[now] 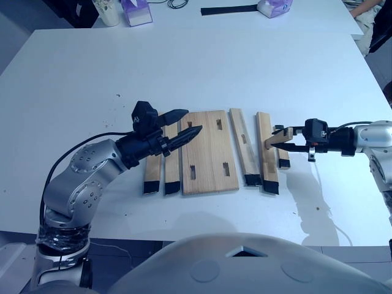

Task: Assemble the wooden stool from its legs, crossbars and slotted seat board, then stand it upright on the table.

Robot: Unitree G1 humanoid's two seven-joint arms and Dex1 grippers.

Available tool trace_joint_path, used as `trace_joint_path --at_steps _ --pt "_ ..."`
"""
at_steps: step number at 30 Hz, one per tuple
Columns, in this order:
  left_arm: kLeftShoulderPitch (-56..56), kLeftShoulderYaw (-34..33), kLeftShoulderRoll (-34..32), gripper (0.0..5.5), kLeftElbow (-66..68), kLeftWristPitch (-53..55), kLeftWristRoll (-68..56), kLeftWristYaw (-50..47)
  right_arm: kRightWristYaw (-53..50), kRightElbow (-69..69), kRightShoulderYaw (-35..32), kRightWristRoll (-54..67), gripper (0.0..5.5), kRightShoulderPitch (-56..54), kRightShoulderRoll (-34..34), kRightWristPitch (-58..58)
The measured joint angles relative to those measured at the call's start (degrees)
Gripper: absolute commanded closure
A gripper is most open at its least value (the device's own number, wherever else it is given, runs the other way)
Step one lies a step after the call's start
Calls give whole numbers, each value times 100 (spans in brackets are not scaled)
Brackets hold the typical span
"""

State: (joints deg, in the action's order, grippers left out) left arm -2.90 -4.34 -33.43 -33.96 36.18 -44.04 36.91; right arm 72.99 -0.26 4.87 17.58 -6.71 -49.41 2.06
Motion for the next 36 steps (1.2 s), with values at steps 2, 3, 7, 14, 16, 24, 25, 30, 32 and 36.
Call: trace_joint_path --at_steps 2,3,7,14,16,24,25,30,32,36 --pt "14 1 1 235 -1 40 -4 -3 140 22 31 214 420 -35 -20 399" --pt "17 1 1 235 -2 53 -16 -4 219 76 84 295 420 -94 -22 612" --pt "129 20 1 235 19 93 -23 15 439 545 323 394 420 -588 58 1153" --pt "346 127 0 235 90 193 -23 110 479 831 617 359 420 -809 244 882" --pt "352 127 0 235 93 199 -22 109 467 831 621 360 420 -791 244 838" --pt "352 127 7 235 93 200 -7 92 448 806 624 392 420 -696 229 665" --pt "352 128 9 235 93 200 -5 89 441 788 626 391 420 -666 213 614" --pt "377 145 15 235 116 200 13 88 381 676 632 390 420 -553 149 471" --pt "397 146 15 235 129 200 14 89 361 652 640 390 420 -539 140 453" --pt "404 146 15 235 181 199 17 89 323 617 644 391 420 -522 138 452"
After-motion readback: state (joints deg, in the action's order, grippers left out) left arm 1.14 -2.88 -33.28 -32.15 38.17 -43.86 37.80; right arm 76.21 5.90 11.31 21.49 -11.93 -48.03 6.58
